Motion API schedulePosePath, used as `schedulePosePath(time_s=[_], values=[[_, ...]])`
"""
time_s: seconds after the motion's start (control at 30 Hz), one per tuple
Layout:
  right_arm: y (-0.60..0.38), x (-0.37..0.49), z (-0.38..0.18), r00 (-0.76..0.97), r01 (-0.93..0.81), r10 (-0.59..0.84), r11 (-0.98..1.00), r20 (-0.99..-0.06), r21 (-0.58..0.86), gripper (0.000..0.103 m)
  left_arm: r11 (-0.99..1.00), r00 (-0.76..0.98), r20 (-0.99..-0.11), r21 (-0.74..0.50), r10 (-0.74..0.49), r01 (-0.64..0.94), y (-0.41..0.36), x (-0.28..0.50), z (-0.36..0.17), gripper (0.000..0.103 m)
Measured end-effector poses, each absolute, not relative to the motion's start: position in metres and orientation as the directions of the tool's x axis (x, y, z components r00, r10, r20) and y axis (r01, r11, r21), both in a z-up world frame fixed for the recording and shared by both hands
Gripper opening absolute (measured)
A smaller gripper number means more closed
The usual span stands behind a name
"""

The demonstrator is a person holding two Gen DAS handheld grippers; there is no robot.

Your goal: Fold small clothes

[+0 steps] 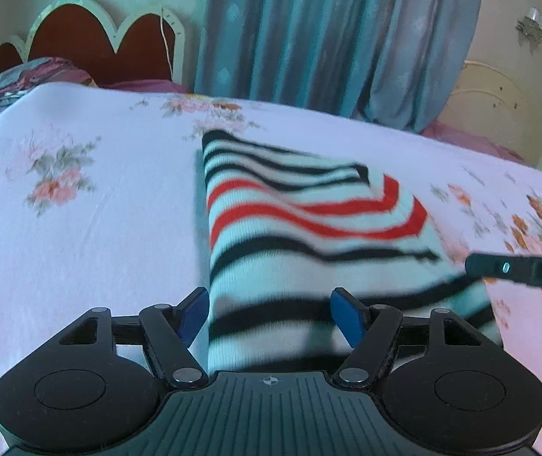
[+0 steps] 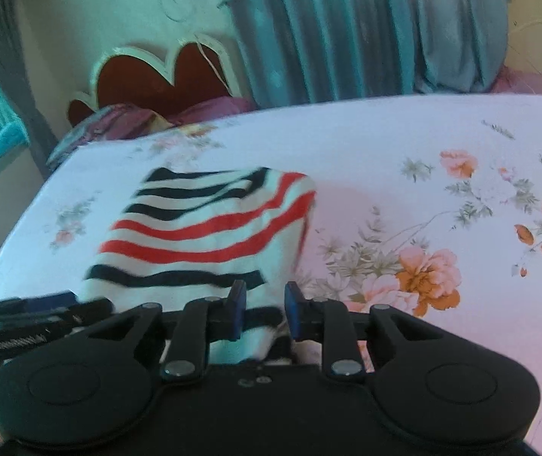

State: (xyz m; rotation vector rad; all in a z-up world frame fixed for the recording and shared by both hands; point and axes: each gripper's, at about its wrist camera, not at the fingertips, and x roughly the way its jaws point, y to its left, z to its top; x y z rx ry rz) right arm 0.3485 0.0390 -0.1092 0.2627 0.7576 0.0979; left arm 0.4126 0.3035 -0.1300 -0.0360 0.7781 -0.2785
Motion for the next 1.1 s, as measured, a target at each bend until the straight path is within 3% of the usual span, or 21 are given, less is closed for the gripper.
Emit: schedulePosePath(time_s=[0.2, 0.47, 0.83, 0.87, 0.97, 1.1], values=[[0.044, 0.333, -0.141, 0.655, 0.049, 0.145, 0.971, -0.742, 0.233, 0.018, 0.963, 0.646, -0.717, -0.152, -0.261, 0.221, 0.306, 0.409, -0.154, 0.070], [0.047, 0.325, -0.142, 0.662, 0.081, 0.130, 0.967, -0.738, 0.242, 0.018, 0.963, 0.641, -0.723, -0.144, -0.259, 0.226, 0.306, 0.398, -0.155, 0.070], [0.048, 0.321, -0.155, 0.631, 0.141, 0.102, 0.960, -0.769, 0.243, 0.029, 0.965, 0.620, -0.741, -0.160, -0.258, 0.210, 0.308, 0.403, -0.156, 0.071], [0.049, 0.320, -0.155, 0.631, 0.146, 0.097, 0.960, -0.769, 0.240, 0.030, 0.965, 0.619, -0.743, -0.156, -0.255, 0.210, 0.308, 0.404, -0.155, 0.074], [0.051, 0.320, -0.154, 0.629, 0.152, 0.081, 0.963, -0.773, 0.224, 0.034, 0.976, 0.623, -0.754, -0.113, -0.208, 0.188, 0.305, 0.405, -0.153, 0.100], [0.048, 0.321, -0.154, 0.620, 0.181, 0.088, 0.951, -0.780, 0.251, 0.036, 0.973, 0.600, -0.773, -0.100, -0.206, 0.206, 0.300, 0.408, -0.153, 0.103]])
